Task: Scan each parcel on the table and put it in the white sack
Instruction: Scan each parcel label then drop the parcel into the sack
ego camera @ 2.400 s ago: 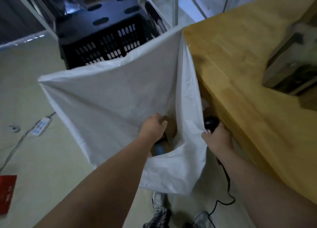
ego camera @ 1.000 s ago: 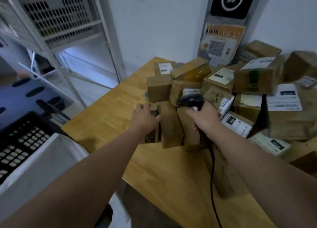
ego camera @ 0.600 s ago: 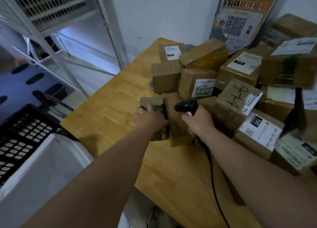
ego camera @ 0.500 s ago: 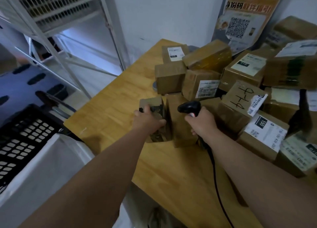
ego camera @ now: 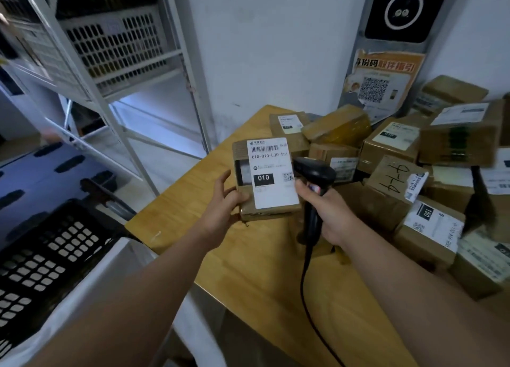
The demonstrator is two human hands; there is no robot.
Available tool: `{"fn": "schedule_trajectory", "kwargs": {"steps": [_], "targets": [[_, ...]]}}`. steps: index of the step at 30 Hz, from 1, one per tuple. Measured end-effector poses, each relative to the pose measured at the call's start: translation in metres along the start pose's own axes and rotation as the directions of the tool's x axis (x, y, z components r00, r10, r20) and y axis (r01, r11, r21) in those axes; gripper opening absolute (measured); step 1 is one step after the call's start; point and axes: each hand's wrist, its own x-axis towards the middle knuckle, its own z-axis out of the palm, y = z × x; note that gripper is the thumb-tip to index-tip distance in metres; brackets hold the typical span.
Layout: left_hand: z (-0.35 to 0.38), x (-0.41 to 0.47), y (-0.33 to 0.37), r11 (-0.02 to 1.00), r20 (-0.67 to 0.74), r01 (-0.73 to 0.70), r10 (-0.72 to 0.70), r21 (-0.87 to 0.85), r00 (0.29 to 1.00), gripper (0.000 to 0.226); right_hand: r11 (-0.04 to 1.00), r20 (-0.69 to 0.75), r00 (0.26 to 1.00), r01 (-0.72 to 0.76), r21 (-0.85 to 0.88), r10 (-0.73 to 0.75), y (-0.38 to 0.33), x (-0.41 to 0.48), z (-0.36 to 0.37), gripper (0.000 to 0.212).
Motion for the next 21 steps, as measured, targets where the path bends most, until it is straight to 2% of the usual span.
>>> {"fn": "schedule_trajectory", "kwargs": {"steps": [2, 3, 6, 8, 11, 13, 14, 16, 18, 21], "targets": [[0.007, 0.000, 0.003, 0.999, 0.043, 0.009, -0.008, -0.031, 0.999, 0.084, 0.999, 0.017, 1.000, 0.013, 0.042, -0.014, 0.003, -0.005, 0.003, 0.045], [0.009, 0.001, 0.006, 0.999, 0.061, 0.026, -0.024, -0.029, 0.998, 0.080, 0.999, 0.004, 1.000, 0.021, 0.042, -0.022, 0.005, -0.007, 0.002, 0.042], [0.008, 0.005, 0.013, 0.994, 0.115, 0.088, -0.095, 0.059, 0.989, 0.075, 0.999, -0.037, 0.999, 0.039, 0.024, -0.038, 0.007, -0.009, -0.006, 0.027], [0.009, 0.007, 0.015, 0.984, 0.101, 0.129, -0.142, 0.126, 0.985, 0.075, 0.999, -0.049, 0.998, 0.049, -0.011, -0.050, 0.007, -0.009, -0.013, 0.032], [0.013, 0.011, 0.008, 0.983, 0.014, 0.119, -0.123, 0.142, 0.992, 0.068, 0.976, -0.182, 0.981, 0.028, -0.218, -0.068, 0.004, -0.007, -0.015, 0.039], [0.013, 0.014, 0.002, 0.985, -0.064, 0.100, -0.091, 0.139, 0.994, 0.072, 0.923, -0.297, 0.941, 0.037, -0.383, -0.161, -0.002, -0.010, -0.016, 0.031], [0.012, 0.015, -0.001, 0.986, -0.096, 0.088, -0.075, 0.142, 0.993, 0.074, 0.904, -0.300, 0.932, 0.062, -0.424, -0.205, -0.006, -0.013, -0.016, 0.024], [0.011, 0.018, -0.006, 0.987, -0.141, 0.067, -0.046, 0.148, 0.989, 0.076, 0.870, -0.201, 0.948, 0.127, -0.476, -0.248, -0.012, -0.022, -0.014, 0.018], [0.012, 0.021, -0.008, 0.987, -0.162, 0.057, -0.033, 0.148, 0.986, 0.076, 0.832, -0.101, 0.958, 0.176, -0.526, -0.267, -0.015, -0.030, -0.010, 0.020], [0.013, 0.025, -0.012, 0.985, -0.168, 0.052, -0.024, 0.163, 0.985, 0.076, 0.817, -0.083, 0.955, 0.195, -0.543, -0.284, -0.015, -0.035, -0.004, 0.026]]}}
